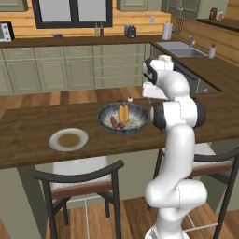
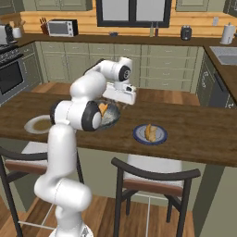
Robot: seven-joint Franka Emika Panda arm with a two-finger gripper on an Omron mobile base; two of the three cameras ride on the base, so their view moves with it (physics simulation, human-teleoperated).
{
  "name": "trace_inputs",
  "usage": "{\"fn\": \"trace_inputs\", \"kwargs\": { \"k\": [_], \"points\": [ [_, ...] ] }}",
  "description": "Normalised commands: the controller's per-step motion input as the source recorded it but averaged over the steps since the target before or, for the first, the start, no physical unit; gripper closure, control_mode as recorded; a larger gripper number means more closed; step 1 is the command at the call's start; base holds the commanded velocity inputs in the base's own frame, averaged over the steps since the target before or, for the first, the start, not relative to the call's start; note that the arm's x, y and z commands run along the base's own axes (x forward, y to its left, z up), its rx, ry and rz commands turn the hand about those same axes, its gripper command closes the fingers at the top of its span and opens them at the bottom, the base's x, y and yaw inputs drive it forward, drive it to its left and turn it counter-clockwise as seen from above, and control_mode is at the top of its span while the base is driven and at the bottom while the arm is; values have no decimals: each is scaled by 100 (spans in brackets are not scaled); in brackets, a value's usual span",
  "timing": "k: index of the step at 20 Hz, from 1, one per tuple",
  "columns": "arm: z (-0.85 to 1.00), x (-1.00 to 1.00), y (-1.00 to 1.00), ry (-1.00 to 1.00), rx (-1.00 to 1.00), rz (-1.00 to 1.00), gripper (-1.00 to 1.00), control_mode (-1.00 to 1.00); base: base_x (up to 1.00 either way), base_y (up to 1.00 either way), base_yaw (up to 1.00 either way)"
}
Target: Place one bun and one sausage from the bowl on each plate.
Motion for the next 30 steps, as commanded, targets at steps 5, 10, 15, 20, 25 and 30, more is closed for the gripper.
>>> {"fn": "trace_inputs", "kwargs": {
  "k": [5,10,15,20,25,30],
  "points": [
    [15,10,93,0,4,-2,-100,-100,0,0,0],
    [1,30,39,0,9,-7,-100,-100,0,0,0],
    [-8,41,11,-1,6,-4,-100,-100,0,0,0],
    [-41,68,26,-4,0,0,-100,-100,0,0,0],
    [-65,16,8,-22,-1,1,-100,-100,0,0,0],
    [-46,0,0,-37,0,17,-100,-100,0,0,0]
  ]
}}
